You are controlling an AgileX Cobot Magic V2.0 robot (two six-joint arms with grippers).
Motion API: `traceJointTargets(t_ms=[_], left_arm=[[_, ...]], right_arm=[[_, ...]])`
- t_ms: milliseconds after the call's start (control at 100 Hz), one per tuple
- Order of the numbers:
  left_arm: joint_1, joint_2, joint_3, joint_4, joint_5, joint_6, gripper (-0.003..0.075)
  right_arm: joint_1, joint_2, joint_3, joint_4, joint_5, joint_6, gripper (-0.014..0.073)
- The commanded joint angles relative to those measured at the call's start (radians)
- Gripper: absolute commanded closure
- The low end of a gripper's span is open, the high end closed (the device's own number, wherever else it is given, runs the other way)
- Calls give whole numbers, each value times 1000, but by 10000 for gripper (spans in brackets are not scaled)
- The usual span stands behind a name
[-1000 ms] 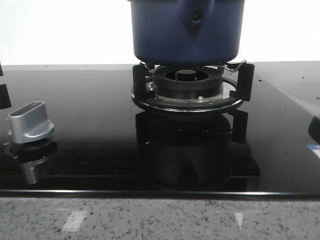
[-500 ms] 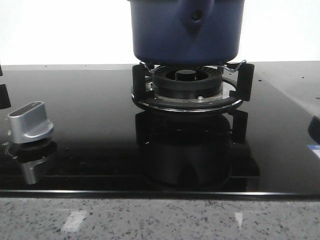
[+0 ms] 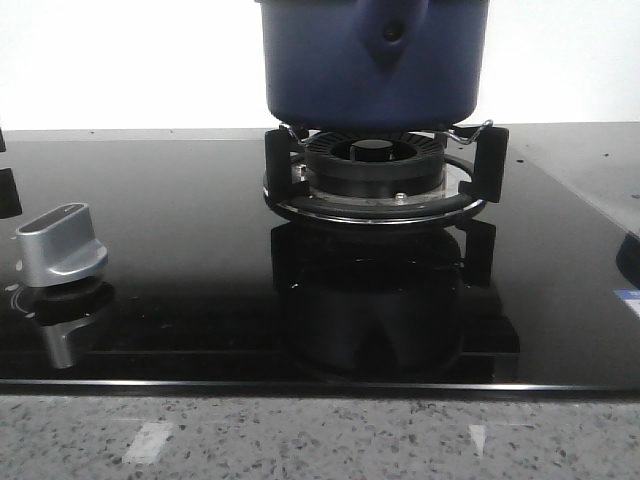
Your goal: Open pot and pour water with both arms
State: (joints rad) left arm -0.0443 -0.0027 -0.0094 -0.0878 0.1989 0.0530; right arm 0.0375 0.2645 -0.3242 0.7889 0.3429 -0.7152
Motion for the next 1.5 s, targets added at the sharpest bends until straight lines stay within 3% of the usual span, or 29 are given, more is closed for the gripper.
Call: traceJointTargets(t_ms=[0,50,80,290,1110,1170,1220,1250,1370,1420,1490], left_arm=[[-9,-28,11,-5,-120,-13,741],[-9,-28,51,-36,-185,-13,741],[-9,-28,41,-39,-122,-13,741],[-9,-28,43,-127,-54,-13,741],[-9,-28,43,-127,-55,-13,741],[-9,-28,43,-127,-55,-13,741],[-9,-28,43,-127,-55,-13,741],[-9,-28,43,-127,-55,-13,741],[-9,-28,43,-127,-55,-13,741],[-9,-28,43,-127,-55,-13,741],[-9,-28,43,-127,-55,-13,741]], right_arm=[[-1,6,-27,9,-66,-14,642],[-1,6,-27,9,-66,-14,642],[-1,6,-27,9,-66,-14,642],[-1,6,-27,9,-66,-14,642],[-1,6,-25,9,-66,-14,642],[-1,6,-25,-53,-83,-10,642],[-4,6,-22,-151,-115,80,642],[-7,6,-12,-237,-147,218,642],[-32,2,68,-781,-343,760,642],[-43,-13,110,-880,-400,845,642],[-50,-54,164,-871,-397,845,642]])
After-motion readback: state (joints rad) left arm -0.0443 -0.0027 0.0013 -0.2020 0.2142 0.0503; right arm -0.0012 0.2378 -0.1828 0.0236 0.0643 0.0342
